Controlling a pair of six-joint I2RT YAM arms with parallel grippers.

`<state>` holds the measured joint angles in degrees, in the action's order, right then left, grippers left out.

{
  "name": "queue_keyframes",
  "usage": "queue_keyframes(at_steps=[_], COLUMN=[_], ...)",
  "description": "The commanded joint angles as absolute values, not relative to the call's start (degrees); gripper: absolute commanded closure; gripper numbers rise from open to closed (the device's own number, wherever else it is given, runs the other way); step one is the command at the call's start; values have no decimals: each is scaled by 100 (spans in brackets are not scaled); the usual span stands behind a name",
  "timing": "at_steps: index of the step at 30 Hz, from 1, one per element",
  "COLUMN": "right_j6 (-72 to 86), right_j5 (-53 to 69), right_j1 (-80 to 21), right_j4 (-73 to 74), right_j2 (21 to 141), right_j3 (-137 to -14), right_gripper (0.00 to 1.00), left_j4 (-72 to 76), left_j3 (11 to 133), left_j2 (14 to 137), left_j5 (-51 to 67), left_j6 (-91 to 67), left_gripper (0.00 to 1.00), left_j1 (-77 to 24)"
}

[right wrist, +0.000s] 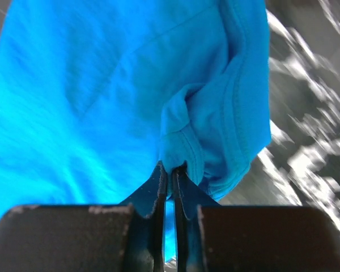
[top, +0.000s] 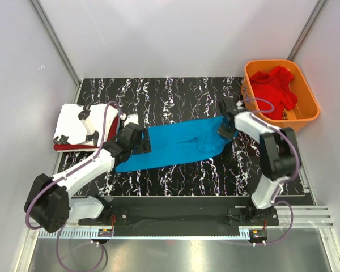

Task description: Fold and stack the t-shirts

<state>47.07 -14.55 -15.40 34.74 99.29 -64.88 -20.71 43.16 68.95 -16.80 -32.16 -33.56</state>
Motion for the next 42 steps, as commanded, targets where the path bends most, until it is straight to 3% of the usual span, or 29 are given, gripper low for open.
queue_keyframes(at_steps=[1, 8, 15, 17, 23, 33, 37, 42], right_j6=[4351, 3622, 3226, 3147, 3059, 2900, 2953, 2997], right_j5=[-1591, -477, -484, -361, 158, 325, 430, 536], right_j1=[-1442, -1283, -1231, -1178, -941, -809, -782, -773], right_j4=[3243, 3348, 5131, 5090, 3833, 4105, 4069, 4034], right_j2=[10641, 13023, 15291, 15381, 14590, 14871, 14871, 14871], right_j3=[-7843, -11131, -15657, -15689, -13765, -14107, -14106, -14054], right_gripper=[94, 90, 84, 84, 78, 76, 75, 73], left_j4=[-1977, -2013, -2442, -2575, -2427, -2645, -2733, -2926], left_j3=[4570, 4667, 5132, 5325, 5414, 5335, 5379, 5581], left_j2=[7022, 7452, 8312, 8507, 8596, 8437, 8727, 9315], left_j5=[-1749, -1837, -2161, -2302, -1901, -1696, -1652, -1995], left_j6=[-3147, -3103, -2910, -2839, -2400, -2083, -2021, -2100], left_gripper=[25, 25, 25, 25, 23, 30, 44, 44], left_j1=[-3296, -3182, -3120, -3120, -3190, -4201, -4271, -4271])
